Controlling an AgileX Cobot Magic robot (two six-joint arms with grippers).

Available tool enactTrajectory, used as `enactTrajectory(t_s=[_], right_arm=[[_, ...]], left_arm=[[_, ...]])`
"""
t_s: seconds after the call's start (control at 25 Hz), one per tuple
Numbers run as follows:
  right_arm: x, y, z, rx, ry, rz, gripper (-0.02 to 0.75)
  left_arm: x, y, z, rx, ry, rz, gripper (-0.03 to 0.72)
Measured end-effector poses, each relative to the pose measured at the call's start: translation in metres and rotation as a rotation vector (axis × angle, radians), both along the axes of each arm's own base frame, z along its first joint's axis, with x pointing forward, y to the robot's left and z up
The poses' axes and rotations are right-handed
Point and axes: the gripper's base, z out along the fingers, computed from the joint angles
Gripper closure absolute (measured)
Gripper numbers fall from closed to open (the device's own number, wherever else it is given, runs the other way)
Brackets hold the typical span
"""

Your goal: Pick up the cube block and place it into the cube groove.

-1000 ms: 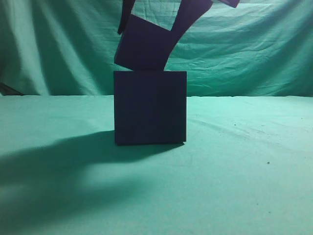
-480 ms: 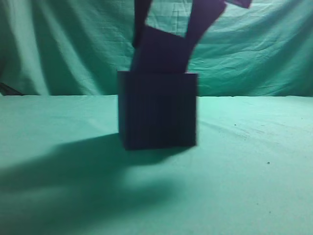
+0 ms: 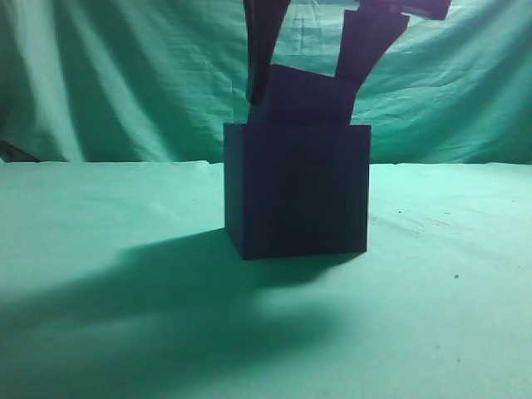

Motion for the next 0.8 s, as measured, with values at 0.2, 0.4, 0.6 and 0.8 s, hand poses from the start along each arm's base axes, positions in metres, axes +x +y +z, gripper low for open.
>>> enactTrajectory(t_s=[0.2,0.4,0.6,0.8], right_arm=[[0.001,-0.001,0.000,-0.017,-0.013,0.025,0.302],[0.001,0.000,0.007,-0.020,-0.014,0.033,0.112],[0.004,0.000,0.060,-0.008,-0.072,0.070,0.222],[-0.005,-0.015,0.116,-0.025,-0.153,0.082,0.652]], left_arm=[[0.000,0.000,0.000,0.000,0.000,0.000,0.688],[0.000,0.000,0.000,0.000,0.000,0.000,0.688],[0.000,0.000,0.000,0.000,0.000,0.000,0.688],[0.000,0.000,0.000,0.000,0.000,0.000,0.688]])
